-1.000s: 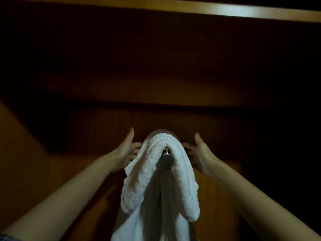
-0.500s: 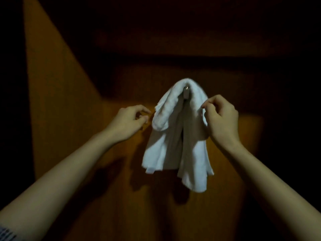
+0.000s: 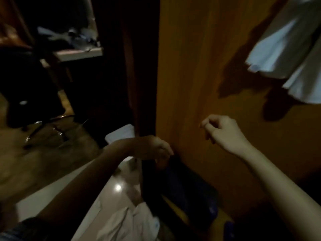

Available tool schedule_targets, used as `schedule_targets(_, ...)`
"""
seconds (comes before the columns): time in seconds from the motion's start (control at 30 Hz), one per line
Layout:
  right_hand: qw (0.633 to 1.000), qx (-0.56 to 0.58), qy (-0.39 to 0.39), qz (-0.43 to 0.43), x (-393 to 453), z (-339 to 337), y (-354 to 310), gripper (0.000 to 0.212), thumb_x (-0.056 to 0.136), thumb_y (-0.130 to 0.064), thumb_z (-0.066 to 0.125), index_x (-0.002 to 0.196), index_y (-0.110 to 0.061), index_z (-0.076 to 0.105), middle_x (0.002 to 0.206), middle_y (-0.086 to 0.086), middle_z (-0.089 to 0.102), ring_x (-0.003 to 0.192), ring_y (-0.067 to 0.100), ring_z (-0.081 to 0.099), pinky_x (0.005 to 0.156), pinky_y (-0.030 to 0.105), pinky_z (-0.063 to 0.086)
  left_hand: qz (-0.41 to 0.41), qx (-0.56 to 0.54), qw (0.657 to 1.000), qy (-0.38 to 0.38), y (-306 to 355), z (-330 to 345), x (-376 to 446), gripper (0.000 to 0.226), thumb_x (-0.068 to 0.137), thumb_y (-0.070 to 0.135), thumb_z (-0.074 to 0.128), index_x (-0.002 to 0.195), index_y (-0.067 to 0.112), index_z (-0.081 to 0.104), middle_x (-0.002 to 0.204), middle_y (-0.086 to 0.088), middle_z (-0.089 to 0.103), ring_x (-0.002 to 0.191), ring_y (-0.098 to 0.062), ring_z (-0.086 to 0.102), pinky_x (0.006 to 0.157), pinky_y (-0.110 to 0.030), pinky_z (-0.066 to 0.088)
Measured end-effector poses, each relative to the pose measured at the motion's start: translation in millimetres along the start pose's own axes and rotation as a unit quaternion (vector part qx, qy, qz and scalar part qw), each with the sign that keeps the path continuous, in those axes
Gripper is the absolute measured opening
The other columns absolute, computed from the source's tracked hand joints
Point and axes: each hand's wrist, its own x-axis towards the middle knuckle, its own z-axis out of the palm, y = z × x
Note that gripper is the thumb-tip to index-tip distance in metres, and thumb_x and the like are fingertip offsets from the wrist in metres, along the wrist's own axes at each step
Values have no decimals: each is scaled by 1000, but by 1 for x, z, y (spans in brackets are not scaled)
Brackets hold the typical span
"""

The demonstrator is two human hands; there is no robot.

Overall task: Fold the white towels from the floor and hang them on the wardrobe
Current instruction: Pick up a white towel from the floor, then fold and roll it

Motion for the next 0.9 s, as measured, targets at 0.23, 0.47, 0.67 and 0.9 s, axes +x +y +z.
schedule_targets(0.23, 983, 58, -160, 72, -50, 160, 17, 26, 97, -14, 51, 77, -24, 63, 61, 3, 65, 46, 8, 54, 49, 20, 42, -137, -152, 979, -10, -116, 127, -70, 32, 100, 20, 48, 131, 14, 55, 123, -5, 62, 102, -14, 64, 86, -19, 48)
schedule_targets(0.47, 943, 143, -186, 234, -119, 309, 36, 26, 97, -8, 48, 82, -19, 66, 74, 3, 66, 57, 8, 58, 50, 17, 44, -252, -290, 923, -7, -230, 252, -124, 28, 99, 19, 48, 127, 17, 55, 117, -5, 63, 96, -14, 64, 74, -14, 51)
schedule_targets(0.67, 892, 226, -168, 354, -183, 443, 44, 22, 96, -4, 46, 88, -9, 66, 80, 8, 66, 64, 17, 58, 54, 23, 44, -303, -354, 884, 47, -327, 356, -159, 22, 98, 21, 51, 117, 15, 59, 101, -5, 67, 80, -12, 66, 64, -15, 45)
schedule_targets(0.9, 807, 310, -132, 485, -226, 585, 94, 17, 94, -4, 49, 88, -7, 65, 79, 10, 64, 68, 21, 59, 60, 28, 47, -380, -389, 834, 98, -441, 476, -149, 17, 95, 17, 55, 109, 13, 63, 91, -3, 66, 59, 1, 62, 57, -14, 44)
